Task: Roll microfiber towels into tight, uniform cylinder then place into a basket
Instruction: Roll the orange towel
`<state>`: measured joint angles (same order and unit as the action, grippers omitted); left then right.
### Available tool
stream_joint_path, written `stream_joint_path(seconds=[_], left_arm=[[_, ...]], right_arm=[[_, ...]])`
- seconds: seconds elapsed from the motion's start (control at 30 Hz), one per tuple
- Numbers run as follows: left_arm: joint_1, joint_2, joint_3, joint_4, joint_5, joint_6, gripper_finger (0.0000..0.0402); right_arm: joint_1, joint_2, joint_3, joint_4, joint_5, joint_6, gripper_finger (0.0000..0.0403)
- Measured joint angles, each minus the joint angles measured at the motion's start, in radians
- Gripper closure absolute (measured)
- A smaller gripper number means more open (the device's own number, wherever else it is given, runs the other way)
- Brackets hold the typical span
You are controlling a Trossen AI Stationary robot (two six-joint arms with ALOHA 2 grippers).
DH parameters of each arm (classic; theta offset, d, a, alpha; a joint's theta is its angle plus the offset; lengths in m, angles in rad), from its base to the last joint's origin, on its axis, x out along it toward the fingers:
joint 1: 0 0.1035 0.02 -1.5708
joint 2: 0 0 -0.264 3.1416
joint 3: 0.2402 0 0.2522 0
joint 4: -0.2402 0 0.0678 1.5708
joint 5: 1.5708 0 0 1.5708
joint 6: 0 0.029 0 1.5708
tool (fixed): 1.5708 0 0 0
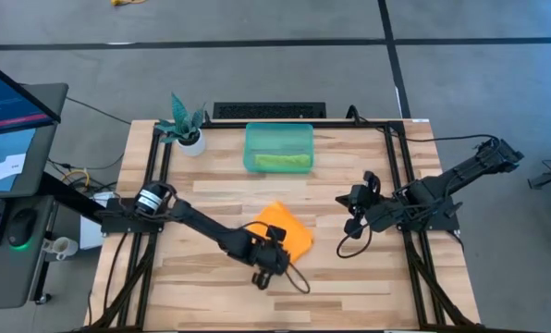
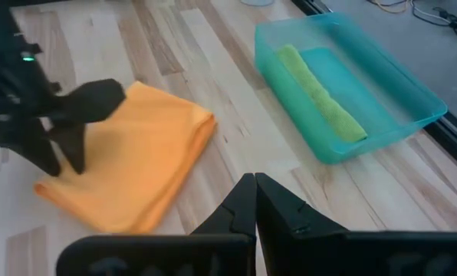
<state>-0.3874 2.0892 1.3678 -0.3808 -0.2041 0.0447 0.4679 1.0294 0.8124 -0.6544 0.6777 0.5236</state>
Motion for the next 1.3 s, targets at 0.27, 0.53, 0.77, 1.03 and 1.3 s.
stream_joint_path(seconds=[0.27,0.53,0.77,1.03,1.3], left_arm=[[-0.097,0.004,0.071,-0.192,0.009,-0.038,0.0266],[-0.149,-0.021,0.157,-0.281,-0.081,-0.043,0.0266],[-0.188,-0.077,0.160,-0.438,-0.212,-0.164,0.0266],[-0.206,-0.098,0.069,-0.444,-0.222,-0.258,0.0275],[-0.210,-0.099,0.035,-0.441,-0.203,-0.338,0.0304]], right_arm=[[0.000,0.000,0.000,0.002,0.000,0.000,0.0375],[0.003,0.049,0.000,0.121,-0.033,-0.005,0.0374],[-0.040,0.149,0.002,0.325,-0.124,-0.161,0.0376],[-0.163,0.252,0.008,0.518,-0.379,-0.213,0.0384],[-0.282,0.418,0.008,0.722,-0.572,-0.257,0.0387]])
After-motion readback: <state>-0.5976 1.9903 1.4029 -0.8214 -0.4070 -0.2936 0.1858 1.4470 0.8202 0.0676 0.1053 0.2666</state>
